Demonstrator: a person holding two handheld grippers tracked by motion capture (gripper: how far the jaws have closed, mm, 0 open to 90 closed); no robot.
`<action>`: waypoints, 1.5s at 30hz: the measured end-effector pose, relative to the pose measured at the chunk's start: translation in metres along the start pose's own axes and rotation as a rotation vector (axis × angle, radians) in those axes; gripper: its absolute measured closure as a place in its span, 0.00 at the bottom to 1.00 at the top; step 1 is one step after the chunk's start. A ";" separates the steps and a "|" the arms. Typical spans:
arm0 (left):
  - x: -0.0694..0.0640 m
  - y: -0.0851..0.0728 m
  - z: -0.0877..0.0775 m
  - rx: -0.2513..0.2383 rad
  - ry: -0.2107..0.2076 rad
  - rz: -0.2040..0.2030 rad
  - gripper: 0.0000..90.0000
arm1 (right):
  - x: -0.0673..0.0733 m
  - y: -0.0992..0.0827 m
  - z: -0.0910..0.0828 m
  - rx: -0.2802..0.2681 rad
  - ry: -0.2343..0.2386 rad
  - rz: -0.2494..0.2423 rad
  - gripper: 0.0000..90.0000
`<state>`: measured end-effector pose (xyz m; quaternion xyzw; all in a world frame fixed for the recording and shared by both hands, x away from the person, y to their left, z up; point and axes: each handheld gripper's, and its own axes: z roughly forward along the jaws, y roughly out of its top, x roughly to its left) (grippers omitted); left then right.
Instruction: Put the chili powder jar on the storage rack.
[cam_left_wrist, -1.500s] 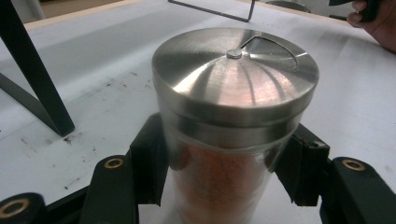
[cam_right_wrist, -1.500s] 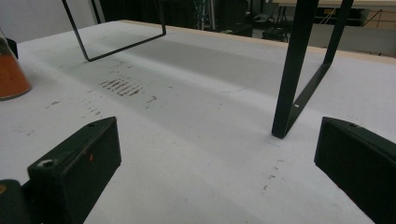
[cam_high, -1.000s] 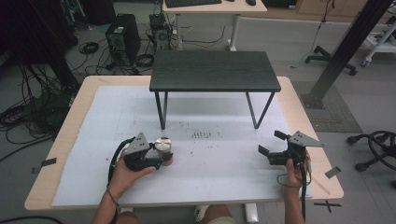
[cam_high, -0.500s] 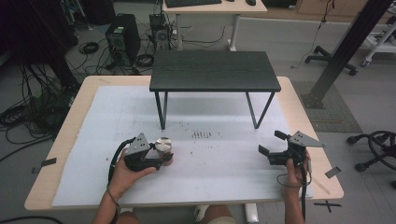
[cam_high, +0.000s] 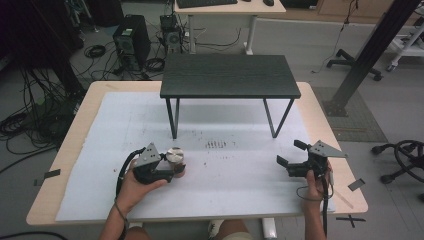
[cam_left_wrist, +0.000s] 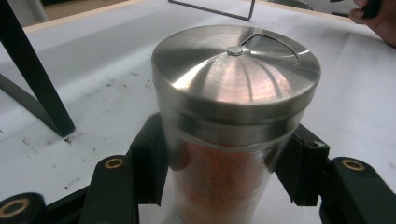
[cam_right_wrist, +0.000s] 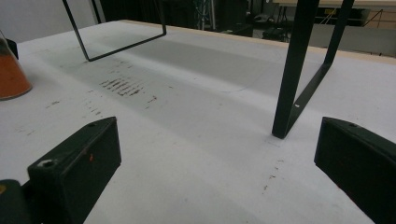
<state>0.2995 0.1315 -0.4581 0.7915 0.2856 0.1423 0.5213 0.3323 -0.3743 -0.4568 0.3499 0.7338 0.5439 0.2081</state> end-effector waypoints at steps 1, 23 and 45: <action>0.000 0.000 0.000 0.000 -0.001 0.000 0.48 | 0.000 0.000 0.000 0.001 0.000 0.000 0.00; -0.001 0.000 0.000 0.002 0.005 0.007 0.48 | 0.000 0.000 0.000 0.002 -0.003 0.002 0.00; -0.002 -0.001 0.001 0.005 0.008 0.012 0.48 | 0.000 0.000 0.000 0.003 -0.003 0.002 0.00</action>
